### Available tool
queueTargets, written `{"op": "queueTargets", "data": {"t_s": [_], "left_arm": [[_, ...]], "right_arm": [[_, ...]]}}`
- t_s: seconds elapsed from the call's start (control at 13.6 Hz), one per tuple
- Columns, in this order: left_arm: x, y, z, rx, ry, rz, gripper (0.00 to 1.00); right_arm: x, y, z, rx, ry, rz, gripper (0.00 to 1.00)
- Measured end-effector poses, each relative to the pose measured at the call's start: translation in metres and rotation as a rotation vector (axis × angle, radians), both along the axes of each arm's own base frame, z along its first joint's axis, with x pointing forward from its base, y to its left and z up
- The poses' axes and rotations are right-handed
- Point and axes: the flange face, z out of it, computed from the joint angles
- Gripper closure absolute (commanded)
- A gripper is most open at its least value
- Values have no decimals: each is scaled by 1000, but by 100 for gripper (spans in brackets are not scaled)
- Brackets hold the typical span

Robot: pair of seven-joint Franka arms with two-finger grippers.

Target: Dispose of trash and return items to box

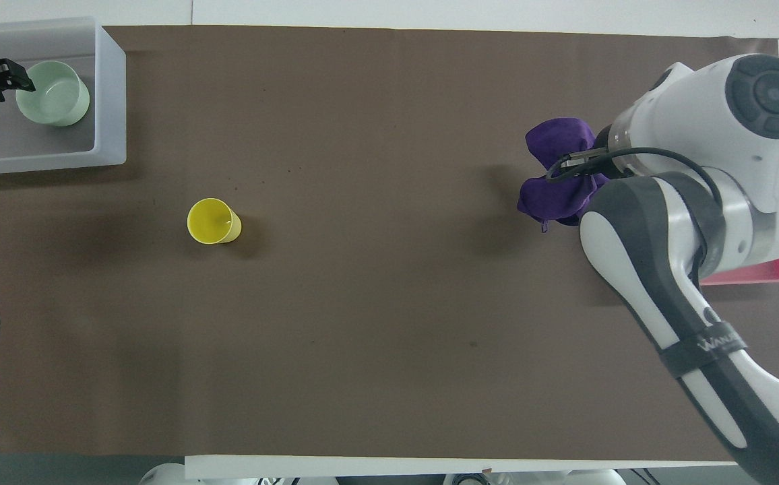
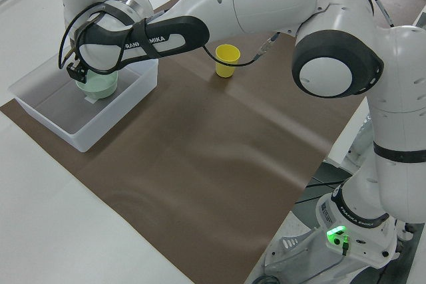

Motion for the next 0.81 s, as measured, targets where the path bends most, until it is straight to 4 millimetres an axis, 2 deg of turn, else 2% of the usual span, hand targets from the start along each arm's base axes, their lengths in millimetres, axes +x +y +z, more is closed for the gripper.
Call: {"op": "queueTargets", "data": {"t_s": [0.15,0.22,0.29,0.37,0.44,0.52,0.59,0.66,0.81], "left_arm": [[-20,-34,67,4,33,-50,0],[-37,-61,93,4,74,-82,0],[-58,-96,108,13,131,-111,0],[-81,-131,109,26,183,-129,0],[-103,-164,97,34,227,-150,0],[-130,-196,72,42,266,-175,0],[-151,-215,48,46,274,-194,0],[-171,-227,24,47,262,-210,0],[-200,-242,-10,51,251,-244,0]], "right_arm": [[-8,-38,15,-5,24,4,99],[-11,-58,18,-8,37,9,99],[-14,-81,19,-10,45,20,99],[-16,-101,16,-11,53,35,99],[-20,-122,10,-12,65,45,99],[-25,-145,2,-11,78,53,99],[-29,-164,-6,-10,84,61,99],[-35,-181,-16,-9,87,66,99],[-46,-202,-45,-10,81,53,97]]}}
